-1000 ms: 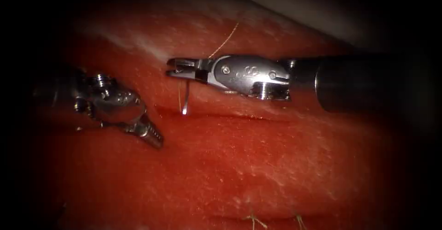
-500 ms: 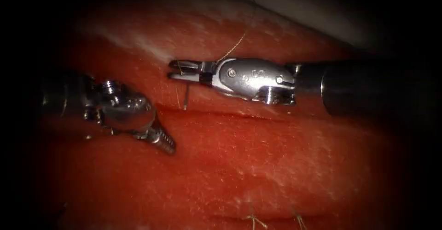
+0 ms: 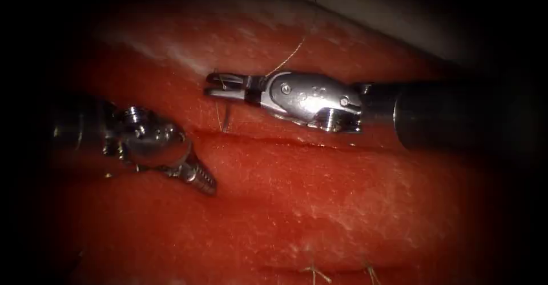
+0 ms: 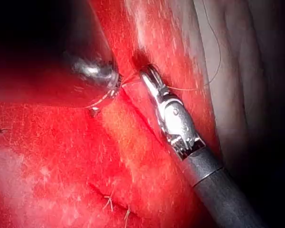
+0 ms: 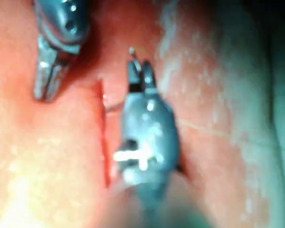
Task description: Wound Closure
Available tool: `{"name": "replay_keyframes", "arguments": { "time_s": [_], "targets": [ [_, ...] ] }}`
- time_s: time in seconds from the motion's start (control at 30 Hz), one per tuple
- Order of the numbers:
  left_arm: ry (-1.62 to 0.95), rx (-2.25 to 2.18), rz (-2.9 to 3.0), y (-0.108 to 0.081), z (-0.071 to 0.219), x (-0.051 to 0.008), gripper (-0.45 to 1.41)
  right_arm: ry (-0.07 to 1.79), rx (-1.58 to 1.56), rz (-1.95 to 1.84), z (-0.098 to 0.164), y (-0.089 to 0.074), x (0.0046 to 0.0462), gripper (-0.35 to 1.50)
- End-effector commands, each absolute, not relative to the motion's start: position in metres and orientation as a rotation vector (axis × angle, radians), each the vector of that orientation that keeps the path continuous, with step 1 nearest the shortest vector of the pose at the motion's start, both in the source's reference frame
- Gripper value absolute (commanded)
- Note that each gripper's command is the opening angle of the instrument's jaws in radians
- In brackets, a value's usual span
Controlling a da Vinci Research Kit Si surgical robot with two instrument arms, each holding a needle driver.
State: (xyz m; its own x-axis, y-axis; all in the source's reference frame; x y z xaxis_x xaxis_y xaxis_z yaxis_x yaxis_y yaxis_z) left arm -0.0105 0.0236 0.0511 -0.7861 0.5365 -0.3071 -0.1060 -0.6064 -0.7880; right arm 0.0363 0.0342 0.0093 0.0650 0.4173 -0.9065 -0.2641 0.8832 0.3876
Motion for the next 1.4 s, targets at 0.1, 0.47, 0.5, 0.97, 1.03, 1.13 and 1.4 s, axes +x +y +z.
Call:
{"name": "replay_keyframes", "arguments": {
  "time_s": [0.1,0.47,0.5,0.97,1.03,1.13,1.4],
  "targets": [
    [-1.129,-0.752,2.409,0.0231,0.0520,-0.0110,0.08,1.422,0.146,0.517,0.0095,0.0345,0.0370,-0.35],
    [-1.120,-0.741,2.426,0.0227,0.0528,-0.0099,0.06,1.444,0.263,0.515,0.0094,0.0346,0.0369,-0.35],
    [-1.120,-0.740,2.426,0.0227,0.0528,-0.0099,0.06,1.455,0.273,0.531,0.0094,0.0346,0.0369,-0.35],
    [-1.115,-0.744,2.428,0.0225,0.0528,-0.0095,0.06,1.424,0.354,0.644,0.0090,0.0339,0.0371,-0.35],
    [-1.115,-0.744,2.429,0.0225,0.0528,-0.0094,0.06,1.420,0.365,0.651,0.0089,0.0337,0.0372,-0.35],
    [-1.114,-0.744,2.429,0.0226,0.0530,-0.0093,0.06,1.413,0.397,0.676,0.0086,0.0334,0.0373,-0.35],
    [-1.111,-0.743,2.431,0.0224,0.0533,-0.0093,0.06,1.393,0.469,0.743,0.0084,0.0331,0.0374,-0.35]
  ]
}}
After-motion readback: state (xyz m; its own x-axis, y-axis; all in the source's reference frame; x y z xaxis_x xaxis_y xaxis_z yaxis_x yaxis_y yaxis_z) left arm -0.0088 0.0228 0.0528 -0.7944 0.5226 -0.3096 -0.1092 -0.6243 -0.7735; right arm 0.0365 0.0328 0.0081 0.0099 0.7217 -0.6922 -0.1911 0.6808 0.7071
